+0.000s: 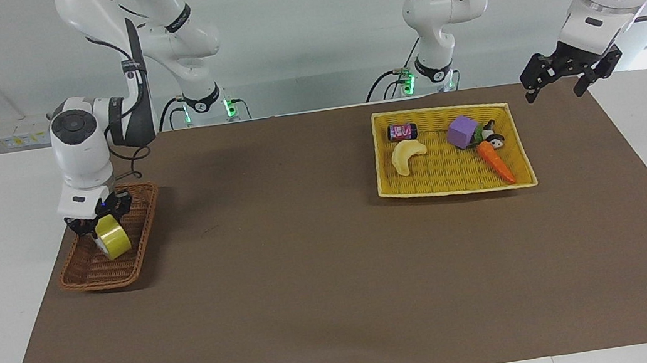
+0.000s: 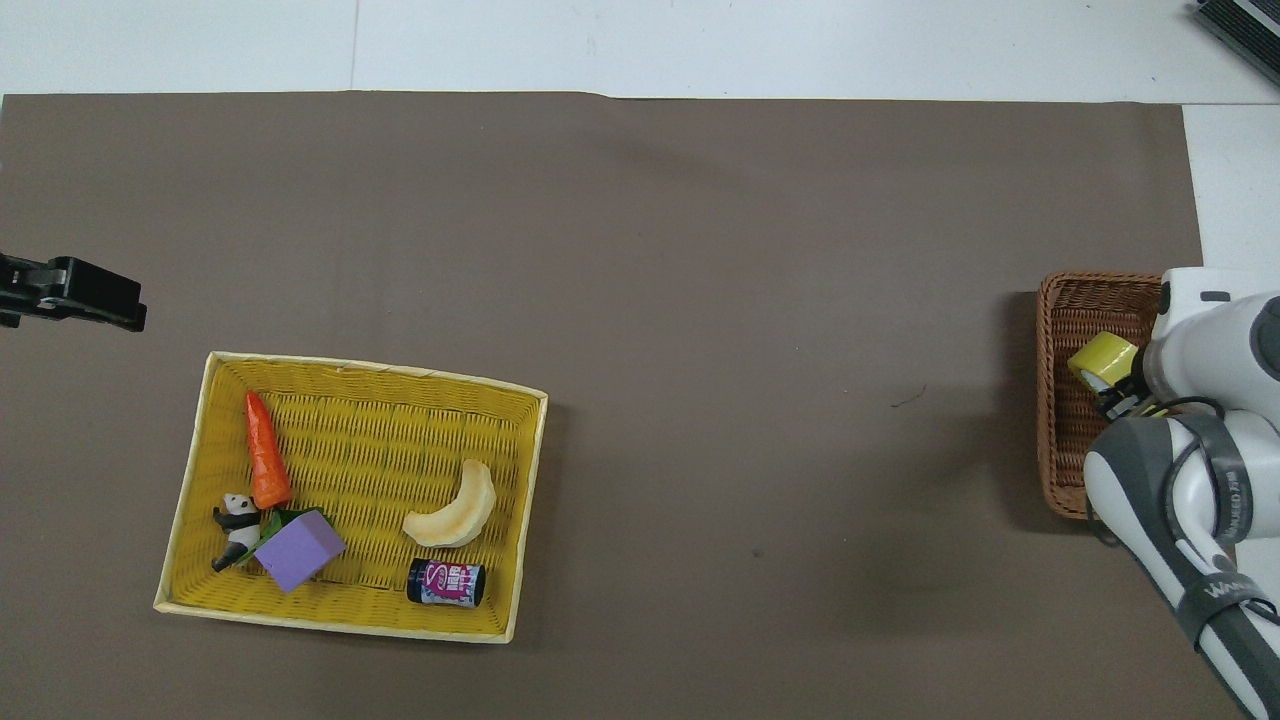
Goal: Move tape to another basket
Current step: 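Lower the tape into the brown basket while the left gripper withdraws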
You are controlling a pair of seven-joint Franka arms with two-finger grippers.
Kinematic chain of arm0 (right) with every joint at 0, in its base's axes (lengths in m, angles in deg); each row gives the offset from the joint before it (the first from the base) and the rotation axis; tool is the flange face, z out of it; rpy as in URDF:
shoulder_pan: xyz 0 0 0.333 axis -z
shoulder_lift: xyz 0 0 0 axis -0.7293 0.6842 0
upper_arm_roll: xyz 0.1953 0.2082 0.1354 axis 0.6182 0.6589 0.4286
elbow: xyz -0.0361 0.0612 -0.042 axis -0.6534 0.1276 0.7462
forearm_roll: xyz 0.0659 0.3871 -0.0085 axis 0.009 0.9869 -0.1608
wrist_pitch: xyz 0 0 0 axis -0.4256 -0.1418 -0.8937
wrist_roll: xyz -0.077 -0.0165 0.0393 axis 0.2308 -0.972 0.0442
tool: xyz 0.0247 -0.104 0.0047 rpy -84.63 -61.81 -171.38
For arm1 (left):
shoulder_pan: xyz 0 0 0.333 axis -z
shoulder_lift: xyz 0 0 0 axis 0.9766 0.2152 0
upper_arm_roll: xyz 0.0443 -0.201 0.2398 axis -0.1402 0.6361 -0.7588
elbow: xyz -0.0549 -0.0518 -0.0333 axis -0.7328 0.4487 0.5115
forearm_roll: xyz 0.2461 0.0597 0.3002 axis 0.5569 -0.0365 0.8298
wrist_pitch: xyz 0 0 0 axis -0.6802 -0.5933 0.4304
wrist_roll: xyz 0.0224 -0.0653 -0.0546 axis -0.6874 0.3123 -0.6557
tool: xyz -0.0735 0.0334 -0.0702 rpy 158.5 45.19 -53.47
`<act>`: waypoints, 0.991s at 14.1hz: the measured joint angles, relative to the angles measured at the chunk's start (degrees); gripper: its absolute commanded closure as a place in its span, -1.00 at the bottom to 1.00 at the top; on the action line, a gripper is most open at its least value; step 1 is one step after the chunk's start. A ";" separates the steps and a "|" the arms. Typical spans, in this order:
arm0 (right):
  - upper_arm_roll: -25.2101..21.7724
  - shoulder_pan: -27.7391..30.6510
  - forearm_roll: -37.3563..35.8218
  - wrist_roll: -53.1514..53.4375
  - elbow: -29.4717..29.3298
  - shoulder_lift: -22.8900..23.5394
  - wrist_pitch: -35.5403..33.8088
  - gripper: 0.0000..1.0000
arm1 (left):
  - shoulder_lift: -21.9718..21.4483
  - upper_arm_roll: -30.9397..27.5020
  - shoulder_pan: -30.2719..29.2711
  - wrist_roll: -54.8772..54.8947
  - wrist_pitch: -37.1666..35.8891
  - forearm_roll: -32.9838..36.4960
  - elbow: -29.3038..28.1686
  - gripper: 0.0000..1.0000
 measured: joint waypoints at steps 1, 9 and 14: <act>0.00 -0.33 0.00 0.55 1.06 -0.84 -0.02 -1.00 | 0.03 -0.09 -0.07 0.01 0.17 0.00 0.00 -1.00; 0.50 -9.26 6.68 18.62 1.83 -7.93 -7.30 -1.00 | 0.01 -0.32 -2.53 -0.13 -0.52 -4.46 0.26 -1.00; 0.80 -14.15 18.13 29.11 -6.05 -12.08 -14.57 -1.00 | -1.27 -0.09 -2.63 -0.14 -1.48 -3.65 0.79 -1.00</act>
